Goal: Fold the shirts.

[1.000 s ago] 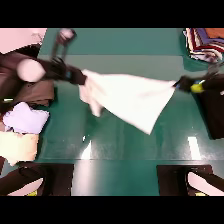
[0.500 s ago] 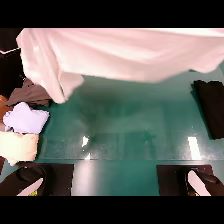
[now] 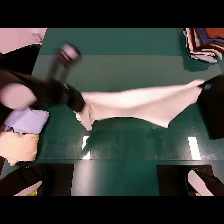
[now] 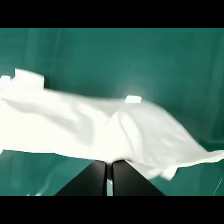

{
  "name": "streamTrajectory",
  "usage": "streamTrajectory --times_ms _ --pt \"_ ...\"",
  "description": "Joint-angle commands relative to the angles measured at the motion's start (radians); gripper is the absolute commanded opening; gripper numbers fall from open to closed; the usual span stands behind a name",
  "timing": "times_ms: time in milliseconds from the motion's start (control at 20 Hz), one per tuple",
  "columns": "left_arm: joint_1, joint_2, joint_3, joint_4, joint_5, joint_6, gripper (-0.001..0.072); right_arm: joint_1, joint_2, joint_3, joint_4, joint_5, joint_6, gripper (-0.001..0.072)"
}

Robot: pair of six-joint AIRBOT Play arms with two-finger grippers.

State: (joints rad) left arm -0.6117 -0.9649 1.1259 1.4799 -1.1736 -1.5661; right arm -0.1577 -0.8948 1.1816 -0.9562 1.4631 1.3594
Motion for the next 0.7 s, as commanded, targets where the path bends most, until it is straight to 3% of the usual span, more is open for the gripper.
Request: streamTrajectory --times_ms 0,50,150,350,450,650 --pt "-0.103 -0.007 -0.227 -0.214 -0.004 -0.004 0.0032 -0.001 -0.008 -0.175 -0.024 -0.014 0.001 0.0014" --pt "-0.113 -0.007 -0.247 -0.261 -0.005 -0.004 0.0036 -0.002 -0.008 -0.195 -0.026 -0.024 0.001 0.0014" --pt "-0.116 -0.006 -0.249 -0.3 0.013 -0.005 0.0561 -0.002 -0.008 -0.216 -0.041 -0.037 0.001 0.0014" --pt "-0.073 -0.006 -0.137 -0.154 0.024 -0.009 0.0552 -0.002 -0.008 -0.215 -0.04 -0.065 0.001 0.0014" --pt "0.051 -0.006 -0.07 -0.088 0.037 -0.017 0.0552 -0.002 -0.008 -0.215 -0.04 -0.076 0.001 0.0014" --pt "0.4 -0.057 -0.052 -0.145 0.111 -0.001 0.0552 -0.002 -0.008 -0.215 -0.039 -0.084 0.001 0.0014"
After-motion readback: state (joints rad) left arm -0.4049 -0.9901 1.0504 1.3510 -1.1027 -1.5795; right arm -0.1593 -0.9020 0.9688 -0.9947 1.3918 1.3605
